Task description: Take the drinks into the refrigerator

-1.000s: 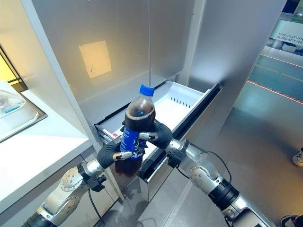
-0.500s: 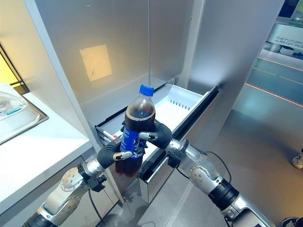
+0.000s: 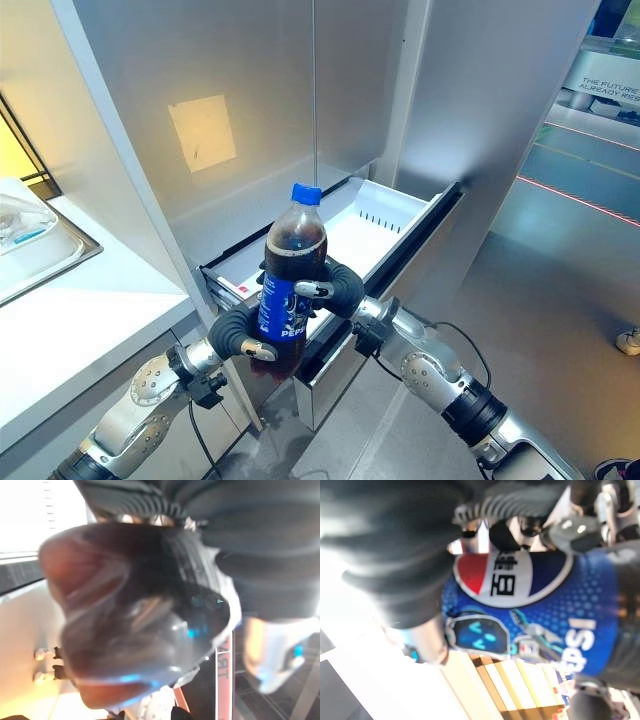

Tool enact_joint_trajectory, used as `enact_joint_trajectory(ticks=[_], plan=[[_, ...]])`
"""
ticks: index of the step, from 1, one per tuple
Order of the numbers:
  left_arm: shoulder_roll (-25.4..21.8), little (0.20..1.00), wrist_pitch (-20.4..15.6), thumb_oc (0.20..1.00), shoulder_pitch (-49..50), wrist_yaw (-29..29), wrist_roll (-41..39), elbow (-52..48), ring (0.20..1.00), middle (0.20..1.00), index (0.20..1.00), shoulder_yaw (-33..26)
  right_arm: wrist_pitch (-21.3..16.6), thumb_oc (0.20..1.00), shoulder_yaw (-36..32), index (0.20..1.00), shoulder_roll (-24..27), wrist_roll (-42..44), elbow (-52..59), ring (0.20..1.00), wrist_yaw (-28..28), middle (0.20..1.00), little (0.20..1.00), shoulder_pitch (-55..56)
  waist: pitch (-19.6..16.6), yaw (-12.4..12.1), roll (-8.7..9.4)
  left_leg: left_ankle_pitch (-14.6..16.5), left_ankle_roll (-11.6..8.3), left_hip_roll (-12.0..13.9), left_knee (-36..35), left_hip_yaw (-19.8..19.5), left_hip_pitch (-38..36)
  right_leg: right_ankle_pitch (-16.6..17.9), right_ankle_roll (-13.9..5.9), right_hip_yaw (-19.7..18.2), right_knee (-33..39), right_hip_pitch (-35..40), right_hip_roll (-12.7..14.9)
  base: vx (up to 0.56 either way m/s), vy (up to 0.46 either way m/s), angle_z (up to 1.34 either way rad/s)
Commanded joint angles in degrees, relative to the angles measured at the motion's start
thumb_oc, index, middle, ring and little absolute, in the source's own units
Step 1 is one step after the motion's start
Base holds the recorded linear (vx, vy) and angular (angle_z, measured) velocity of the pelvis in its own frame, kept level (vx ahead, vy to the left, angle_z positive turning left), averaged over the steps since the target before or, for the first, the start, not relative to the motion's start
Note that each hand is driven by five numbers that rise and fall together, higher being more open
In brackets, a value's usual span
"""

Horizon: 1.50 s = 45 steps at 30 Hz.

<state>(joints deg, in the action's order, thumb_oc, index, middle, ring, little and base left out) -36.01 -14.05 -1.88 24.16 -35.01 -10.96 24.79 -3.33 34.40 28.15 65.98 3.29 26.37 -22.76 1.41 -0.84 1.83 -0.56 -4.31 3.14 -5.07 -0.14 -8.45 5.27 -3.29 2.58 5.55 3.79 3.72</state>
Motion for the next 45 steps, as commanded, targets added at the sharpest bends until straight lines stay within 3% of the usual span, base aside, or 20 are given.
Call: enact_joint_trajectory(ticks=[1,12,20,33,40,41,45], plan=[[-0.6,1.000,-0.7,1.000,-4.1,0.1,-1.0,1.9,1.000,1.000,1.000,1.0,-4.9,0.200,-4.8,0.200,-4.3,4.0,2.5,0.200,1.3,0.200,0.200,-7.9,0.6,0.3,1.34,3.3,3.97,-2.4,0.1,-5.1,0.4,-5.9,0.07,4.3,-1.9,3.9,-0.6,0.00,0.000,0.00],[-1.3,1.000,-0.1,1.000,-2.0,0.2,-2.8,2.1,1.000,1.000,1.000,-0.1,-8.3,0.200,-10.4,0.200,-1.6,3.3,-2.4,0.200,-1.4,0.200,0.200,-11.1,0.4,0.1,1.53,3.4,4.03,-2.4,0.1,-5.1,0.3,-5.9,-0.06,4.3,-2.0,4.1,-0.6,0.00,0.000,0.00],[-2.2,1.000,0.0,1.000,1.5,0.3,-4.9,2.4,1.000,1.000,1.000,-2.1,-10.6,0.200,-14.9,0.200,7.1,3.2,-2.1,0.200,-2.6,0.200,0.200,-13.6,0.7,0.0,2.10,3.6,4.16,-2.5,0.4,-5.0,0.3,-6.0,-0.27,4.1,-2.2,3.9,-0.6,0.00,0.000,0.00],[-1.4,1.000,0.8,1.000,4.7,-0.1,-6.7,3.3,1.000,1.000,1.000,-4.0,-12.2,0.200,-18.9,0.200,12.1,3.6,-2.9,0.200,-3.7,0.200,0.200,-14.7,0.6,0.1,2.39,3.9,4.23,-2.4,0.6,-4.8,0.2,-6.4,-0.30,3.8,-2.5,3.7,-0.9,0.00,0.000,0.00],[-2.8,1.000,0.2,1.000,8.2,-0.2,-6.6,5.5,1.000,1.000,1.000,-6.6,-12.9,0.200,-20.5,0.200,21.1,1.2,-5.0,0.200,-5.3,0.200,0.200,-13.6,2.0,-0.2,3.24,3.6,4.23,-2.5,1.1,-5.3,1.7,-6.4,-0.56,4.4,-3.1,2.5,-0.8,0.00,0.000,0.00],[-4.2,1.000,-0.9,1.000,9.3,-0.6,-3.7,6.8,1.000,1.000,1.000,-7.9,-12.8,0.200,-21.5,0.200,23.6,0.6,-4.1,0.200,-5.2,0.200,0.200,-12.4,2.4,-0.2,3.47,3.6,4.24,-2.6,1.3,-5.5,2.2,-6.4,-0.64,4.5,-3.2,2.1,-0.8,0.00,0.000,0.00],[-3.3,1.000,-1.7,1.000,11.3,-0.7,-3.8,10.7,1.000,1.000,1.000,-10.2,-13.0,0.200,-24.0,0.200,24.5,0.9,-3.2,0.200,-5.1,0.200,0.200,-10.0,2.8,-0.7,3.92,3.4,4.24,-2.6,1.5,-5.5,2.9,-6.5,-0.84,4.8,-3.3,1.7,-0.7,0.00,0.000,0.00]])
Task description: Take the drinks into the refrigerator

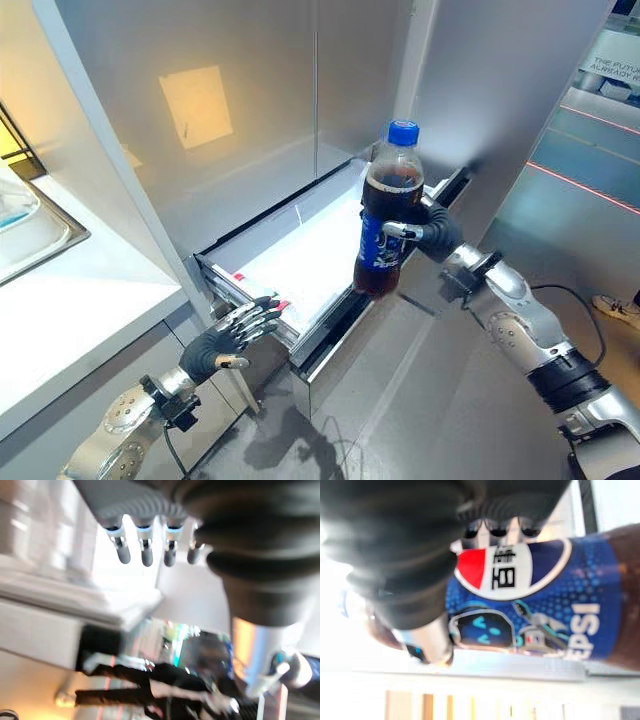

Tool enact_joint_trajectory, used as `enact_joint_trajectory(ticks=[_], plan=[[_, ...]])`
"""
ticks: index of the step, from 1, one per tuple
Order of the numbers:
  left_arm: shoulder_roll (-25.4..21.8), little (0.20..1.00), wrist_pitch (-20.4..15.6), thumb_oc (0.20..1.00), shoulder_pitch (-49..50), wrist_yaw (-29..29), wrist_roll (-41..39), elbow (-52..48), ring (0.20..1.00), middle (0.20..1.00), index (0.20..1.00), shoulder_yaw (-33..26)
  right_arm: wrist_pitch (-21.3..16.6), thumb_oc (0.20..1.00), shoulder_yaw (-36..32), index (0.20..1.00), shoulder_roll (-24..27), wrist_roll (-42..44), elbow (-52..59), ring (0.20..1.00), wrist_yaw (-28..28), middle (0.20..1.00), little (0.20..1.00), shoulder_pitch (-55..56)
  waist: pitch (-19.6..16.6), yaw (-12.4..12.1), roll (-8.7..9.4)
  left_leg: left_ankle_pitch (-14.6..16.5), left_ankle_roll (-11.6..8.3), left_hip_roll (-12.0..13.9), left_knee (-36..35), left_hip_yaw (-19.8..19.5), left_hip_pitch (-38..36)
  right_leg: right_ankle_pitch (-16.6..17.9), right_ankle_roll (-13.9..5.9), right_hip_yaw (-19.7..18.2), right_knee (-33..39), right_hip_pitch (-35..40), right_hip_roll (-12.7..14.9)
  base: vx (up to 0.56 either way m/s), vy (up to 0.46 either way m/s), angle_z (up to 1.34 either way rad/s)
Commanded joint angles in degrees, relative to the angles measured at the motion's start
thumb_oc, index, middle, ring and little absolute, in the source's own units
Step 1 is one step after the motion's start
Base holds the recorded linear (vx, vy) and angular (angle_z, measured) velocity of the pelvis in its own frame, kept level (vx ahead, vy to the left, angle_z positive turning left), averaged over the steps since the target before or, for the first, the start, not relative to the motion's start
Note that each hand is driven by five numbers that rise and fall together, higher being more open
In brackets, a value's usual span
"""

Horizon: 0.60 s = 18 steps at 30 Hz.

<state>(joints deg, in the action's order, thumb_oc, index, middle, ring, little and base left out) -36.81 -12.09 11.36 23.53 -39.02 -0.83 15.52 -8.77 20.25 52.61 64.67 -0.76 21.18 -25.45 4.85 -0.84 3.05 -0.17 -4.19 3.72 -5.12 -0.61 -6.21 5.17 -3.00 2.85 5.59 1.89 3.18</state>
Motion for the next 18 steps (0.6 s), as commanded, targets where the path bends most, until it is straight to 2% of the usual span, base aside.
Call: enact_joint_trajectory(ticks=[1,11,18], plan=[[-2.2,1.000,-4.2,1.000,-1.4,0.0,0.4,0.7,1.000,1.000,1.000,-1.9,-7.6,0.200,-10.7,0.200,0.7,2.2,1.7,0.200,0.1,0.200,0.200,-6.4,-0.5,-0.8,2.88,3.0,4.15,-3.2,1.5,-5.1,0.7,-6.4,-1.20,4.5,-3.3,3.5,-0.1,0.00,0.000,0.00],[1.0,1.000,-6.4,1.000,6.0,-0.2,-2.9,-3.6,1.000,1.000,1.000,-13.4,-8.5,0.200,-18.2,0.200,1.2,1.2,3.4,0.200,0.0,0.200,0.200,0.9,0.7,-2.7,4.29,2.8,4.47,-3.7,1.4,-6.1,1.8,-6.3,-1.56,5.5,-3.0,3.3,0.2,0.00,0.000,0.01],[1.2,1.000,-6.4,1.000,8.5,0.3,-3.1,-2.3,1.000,1.000,1.000,-16.5,-8.7,0.200,-21.2,0.200,2.1,0.0,2.6,0.200,-0.2,0.200,0.200,3.4,1.9,-3.9,5.03,2.8,4.56,-4.2,2.3,-7.0,3.1,-6.5,-1.71,6.5,-3.4,2.9,0.5,0.00,-0.002,0.06]])
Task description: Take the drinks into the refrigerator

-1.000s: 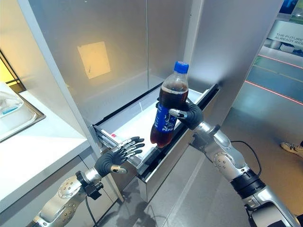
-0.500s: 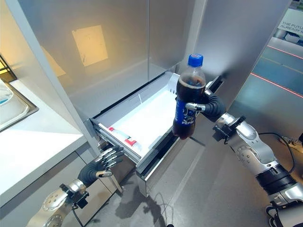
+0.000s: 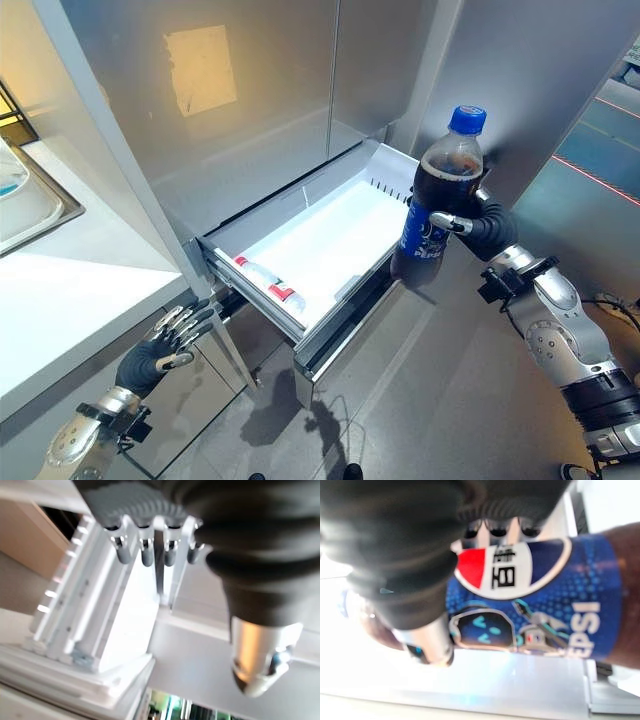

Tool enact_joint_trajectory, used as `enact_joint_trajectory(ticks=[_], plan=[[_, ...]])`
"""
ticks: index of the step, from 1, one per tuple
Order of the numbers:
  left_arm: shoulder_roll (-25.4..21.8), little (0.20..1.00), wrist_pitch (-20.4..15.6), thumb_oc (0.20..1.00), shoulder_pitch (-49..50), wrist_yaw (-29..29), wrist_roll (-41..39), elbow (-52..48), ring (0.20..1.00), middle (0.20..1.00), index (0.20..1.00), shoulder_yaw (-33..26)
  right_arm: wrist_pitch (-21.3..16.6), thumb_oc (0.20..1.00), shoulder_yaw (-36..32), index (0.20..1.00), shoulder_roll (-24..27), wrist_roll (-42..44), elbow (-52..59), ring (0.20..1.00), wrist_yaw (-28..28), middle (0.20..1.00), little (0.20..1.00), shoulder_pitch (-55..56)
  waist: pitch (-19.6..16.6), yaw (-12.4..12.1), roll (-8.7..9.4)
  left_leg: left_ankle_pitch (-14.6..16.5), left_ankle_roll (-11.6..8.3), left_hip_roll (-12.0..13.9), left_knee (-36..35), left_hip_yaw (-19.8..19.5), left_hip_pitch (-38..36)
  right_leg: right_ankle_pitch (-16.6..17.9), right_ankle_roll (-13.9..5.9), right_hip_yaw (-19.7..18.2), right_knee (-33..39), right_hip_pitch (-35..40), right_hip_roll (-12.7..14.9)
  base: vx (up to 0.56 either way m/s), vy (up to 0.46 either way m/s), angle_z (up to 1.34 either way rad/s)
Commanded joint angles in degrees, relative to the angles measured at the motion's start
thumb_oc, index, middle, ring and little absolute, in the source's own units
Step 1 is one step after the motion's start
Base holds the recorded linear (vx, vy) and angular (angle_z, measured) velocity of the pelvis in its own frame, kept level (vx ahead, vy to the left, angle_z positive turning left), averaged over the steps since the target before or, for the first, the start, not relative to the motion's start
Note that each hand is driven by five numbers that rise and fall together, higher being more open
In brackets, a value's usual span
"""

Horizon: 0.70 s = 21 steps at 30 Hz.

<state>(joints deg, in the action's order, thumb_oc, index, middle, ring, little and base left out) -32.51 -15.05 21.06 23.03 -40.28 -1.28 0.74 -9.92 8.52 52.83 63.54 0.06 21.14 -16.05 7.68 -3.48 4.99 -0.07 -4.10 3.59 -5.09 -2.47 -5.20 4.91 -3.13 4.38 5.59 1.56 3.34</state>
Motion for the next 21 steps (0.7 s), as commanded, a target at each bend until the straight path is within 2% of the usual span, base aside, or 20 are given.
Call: enact_joint_trajectory(ticks=[1,3,5,21], plan=[[-3.4,1.000,-3.5,1.000,-1.2,0.8,-1.8,-1.9,1.000,1.000,1.000,-1.9,-7.6,0.200,-9.6,0.200,2.1,0.8,1.2,0.200,-0.4,0.200,0.200,-6.3,-0.7,-1.5,3.28,2.7,4.48,-4.1,2.6,-5.3,2.5,-6.3,-1.56,5.2,-3.5,3.1,0.4,0.00,-0.012,0.06],[-3.5,1.000,-3.5,1.000,-1.2,0.8,-1.7,-1.9,1.000,1.000,1.000,-2.0,-7.6,0.200,-9.4,0.200,2.3,0.6,0.2,0.200,-0.6,0.200,0.200,-6.6,-0.4,-1.8,3.47,2.7,4.48,-4.2,2.7,-5.5,2.7,-6.3,-1.56,5.4,-3.6,3.0,0.4,0.00,-0.011,0.13],[-4.7,1.000,-3.9,1.000,-1.9,0.4,-1.9,-2.2,1.000,1.000,1.000,-1.9,-7.8,0.200,-7.7,0.200,5.3,-1.0,-3.8,0.200,-2.1,0.200,0.200,-9.3,0.8,-2.9,4.42,2.3,4.34,-4.4,3.1,-6.1,4.0,-6.3,-1.54,6.2,-3.8,2.3,0.4,-0.03,-0.023,0.13],[-8.7,1.000,-5.0,1.000,-4.9,-1.6,-3.1,-2.9,1.000,1.000,1.000,-2.1,-8.5,0.200,3.7,0.200,14.2,-0.9,-11.7,0.200,-5.2,0.200,0.200,-27.8,7.9,-6.0,6.18,1.3,4.12,-5.3,6.8,-6.5,12.0,-5.4,-1.47,7.0,-5.5,-3.8,0.7,-0.04,-0.010,0.08]])
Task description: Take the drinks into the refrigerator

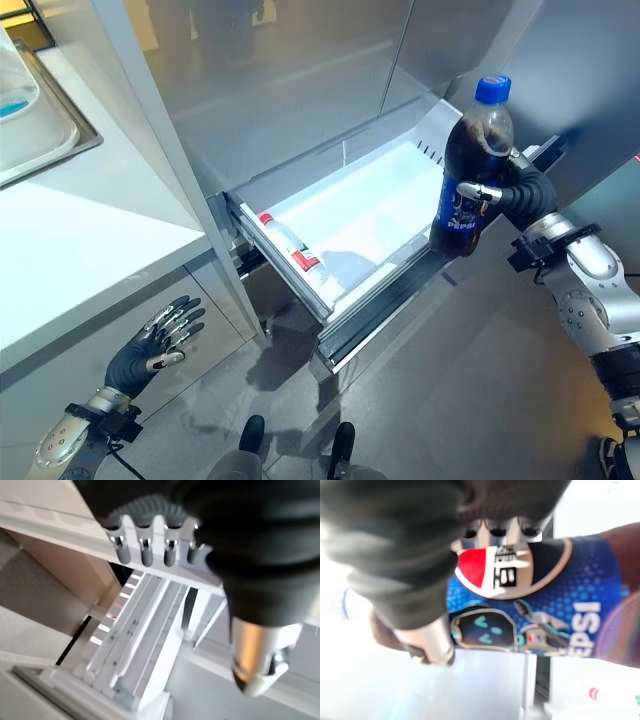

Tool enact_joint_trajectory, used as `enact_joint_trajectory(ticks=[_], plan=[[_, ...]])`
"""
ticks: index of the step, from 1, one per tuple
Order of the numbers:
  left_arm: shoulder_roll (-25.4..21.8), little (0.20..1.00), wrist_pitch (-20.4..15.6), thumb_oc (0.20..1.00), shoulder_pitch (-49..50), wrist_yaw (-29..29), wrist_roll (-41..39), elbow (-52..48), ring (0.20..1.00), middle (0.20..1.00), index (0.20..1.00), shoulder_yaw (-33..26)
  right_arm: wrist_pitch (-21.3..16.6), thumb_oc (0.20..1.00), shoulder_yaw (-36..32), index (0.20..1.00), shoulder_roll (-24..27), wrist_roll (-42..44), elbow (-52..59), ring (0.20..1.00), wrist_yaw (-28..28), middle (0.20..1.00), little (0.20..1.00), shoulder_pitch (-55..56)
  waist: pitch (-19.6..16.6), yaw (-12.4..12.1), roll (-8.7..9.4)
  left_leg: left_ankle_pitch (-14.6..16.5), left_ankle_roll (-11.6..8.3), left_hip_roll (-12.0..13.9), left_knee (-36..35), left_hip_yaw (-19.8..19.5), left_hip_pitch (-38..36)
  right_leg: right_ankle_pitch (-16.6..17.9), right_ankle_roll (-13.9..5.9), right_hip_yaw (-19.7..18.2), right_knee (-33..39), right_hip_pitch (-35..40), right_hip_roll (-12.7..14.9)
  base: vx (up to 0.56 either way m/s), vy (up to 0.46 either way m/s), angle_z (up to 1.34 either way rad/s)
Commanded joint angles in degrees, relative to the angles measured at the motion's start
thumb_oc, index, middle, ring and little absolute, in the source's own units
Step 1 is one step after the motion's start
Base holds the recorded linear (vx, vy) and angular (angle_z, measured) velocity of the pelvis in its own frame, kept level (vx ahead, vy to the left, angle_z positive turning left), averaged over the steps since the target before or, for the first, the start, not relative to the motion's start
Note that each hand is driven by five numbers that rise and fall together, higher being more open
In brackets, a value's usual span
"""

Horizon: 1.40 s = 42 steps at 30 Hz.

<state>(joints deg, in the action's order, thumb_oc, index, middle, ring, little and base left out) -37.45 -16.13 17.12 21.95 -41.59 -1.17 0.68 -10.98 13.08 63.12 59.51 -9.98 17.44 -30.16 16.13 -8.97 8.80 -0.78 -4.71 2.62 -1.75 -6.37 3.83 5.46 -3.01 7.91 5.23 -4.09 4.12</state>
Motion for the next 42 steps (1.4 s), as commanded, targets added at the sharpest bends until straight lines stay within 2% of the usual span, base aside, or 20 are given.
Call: enact_joint_trajectory(ticks=[1,9,21,30,42], plan=[[-3.9,1.000,-4.0,1.000,-1.1,-0.9,-1.7,-3.1,1.000,1.000,1.000,-2.1,-7.3,0.200,0.1,0.200,4.7,3.0,-1.4,0.200,-1.3,0.200,0.200,-14.8,-0.3,-0.6,2.35,1.9,4.70,-4.3,3.5,-2.6,3.4,-5.9,-1.59,3.4,-5.2,1.4,-0.1,0.00,0.000,0.00],[-4.9,1.000,-4.8,1.000,-2.8,-2.7,-1.8,-3.6,1.000,1.000,1.000,-1.6,-7.7,0.200,6.2,0.200,6.6,2.7,-4.2,0.200,-3.0,0.200,0.200,-23.5,2.9,-1.1,2.19,1.6,4.66,-4.2,4.4,-1.9,6.1,-5.6,-1.58,2.5,-6.4,-2.1,0.0,-0.01,0.002,0.00],[-5.4,1.000,-6.4,1.000,-5.9,-5.3,-0.6,-4.6,1.000,1.000,1.000,-0.3,-6.6,0.200,11.1,0.200,3.6,-0.4,-9.7,0.200,-4.4,0.200,0.200,-27.0,6.8,-1.6,1.25,0.1,4.41,-4.1,3.8,-1.9,9.3,-5.4,-1.60,2.8,-7.4,-6.0,0.1,-0.01,-0.004,0.00],[-4.6,1.000,-7.7,1.000,-9.0,-7.7,0.3,-4.0,1.000,1.000,1.000,0.2,-6.0,0.200,12.1,0.200,-1.5,-6.7,-19.7,0.200,-7.7,0.200,0.200,-27.6,10.6,-2.2,-0.32,-1.2,4.31,-4.0,3.4,-2.2,12.2,-5.2,-1.52,3.3,-9.1,-9.6,0.5,-0.04,-0.013,0.02],[-4.4,1.000,-8.7,1.000,-11.0,-9.8,1.8,-5.1,1.000,1.000,1.000,2.1,-5.3,0.200,20.7,0.200,-8.4,-12.8,-26.0,0.200,-10.5,0.200,0.200,-40.8,13.2,-2.8,-0.13,-1.8,4.47,-3.9,2.8,-1.5,13.7,-4.1,-1.44,2.6,-9.0,-11.8,0.1,-0.03,-0.002,-0.03]])
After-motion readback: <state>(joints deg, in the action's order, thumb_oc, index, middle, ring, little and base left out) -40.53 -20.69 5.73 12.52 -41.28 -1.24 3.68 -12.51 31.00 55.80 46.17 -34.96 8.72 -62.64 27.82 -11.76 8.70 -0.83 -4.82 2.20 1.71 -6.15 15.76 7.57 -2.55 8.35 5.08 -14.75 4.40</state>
